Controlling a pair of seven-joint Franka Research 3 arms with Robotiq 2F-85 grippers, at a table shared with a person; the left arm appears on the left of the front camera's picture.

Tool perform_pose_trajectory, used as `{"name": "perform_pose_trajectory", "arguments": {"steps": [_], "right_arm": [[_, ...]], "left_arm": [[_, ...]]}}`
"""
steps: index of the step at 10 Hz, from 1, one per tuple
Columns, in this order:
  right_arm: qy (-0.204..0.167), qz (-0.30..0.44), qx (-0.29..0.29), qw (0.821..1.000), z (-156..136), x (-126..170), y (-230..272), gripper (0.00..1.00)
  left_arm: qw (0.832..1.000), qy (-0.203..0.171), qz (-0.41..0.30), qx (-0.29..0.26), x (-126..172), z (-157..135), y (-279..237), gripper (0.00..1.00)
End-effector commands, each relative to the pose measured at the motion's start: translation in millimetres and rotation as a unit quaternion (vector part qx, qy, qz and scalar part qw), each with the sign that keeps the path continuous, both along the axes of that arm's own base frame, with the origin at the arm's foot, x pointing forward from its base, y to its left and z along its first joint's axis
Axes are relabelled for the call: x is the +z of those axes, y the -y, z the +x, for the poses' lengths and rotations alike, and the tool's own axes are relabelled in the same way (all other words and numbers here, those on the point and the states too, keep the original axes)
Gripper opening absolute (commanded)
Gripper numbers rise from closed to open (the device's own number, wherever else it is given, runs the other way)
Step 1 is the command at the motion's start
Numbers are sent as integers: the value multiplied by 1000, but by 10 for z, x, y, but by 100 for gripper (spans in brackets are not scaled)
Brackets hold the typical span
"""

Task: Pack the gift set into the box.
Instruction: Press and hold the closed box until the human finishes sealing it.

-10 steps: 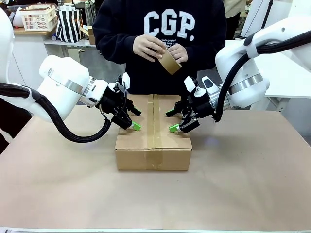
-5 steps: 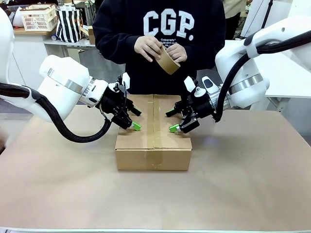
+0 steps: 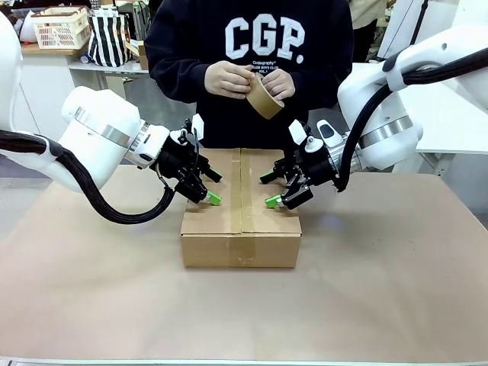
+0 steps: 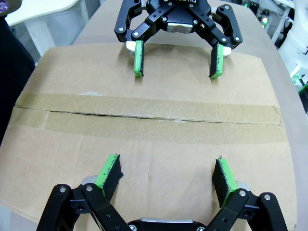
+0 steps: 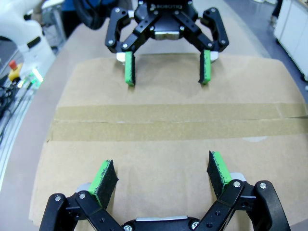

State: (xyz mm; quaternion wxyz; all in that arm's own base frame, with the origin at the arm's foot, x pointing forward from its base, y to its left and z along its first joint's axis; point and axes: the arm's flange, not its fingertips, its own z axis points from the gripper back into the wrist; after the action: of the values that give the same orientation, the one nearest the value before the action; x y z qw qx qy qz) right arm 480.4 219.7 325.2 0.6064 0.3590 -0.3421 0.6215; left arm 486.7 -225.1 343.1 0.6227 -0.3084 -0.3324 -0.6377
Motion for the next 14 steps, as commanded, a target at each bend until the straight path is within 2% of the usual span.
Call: {"name": "perform_pose_trajectory", "arguments": {"steps": [1,14], "right_arm": [[5,0,4,1000,-4,-19,1,100],[5,0,4,1000,-4,-19,1,100]], "left_arm": [[1000,-2,0,-1,-31,-10,-10,100],[1000,-2,0,-1,-31,-10,-10,100]]}}
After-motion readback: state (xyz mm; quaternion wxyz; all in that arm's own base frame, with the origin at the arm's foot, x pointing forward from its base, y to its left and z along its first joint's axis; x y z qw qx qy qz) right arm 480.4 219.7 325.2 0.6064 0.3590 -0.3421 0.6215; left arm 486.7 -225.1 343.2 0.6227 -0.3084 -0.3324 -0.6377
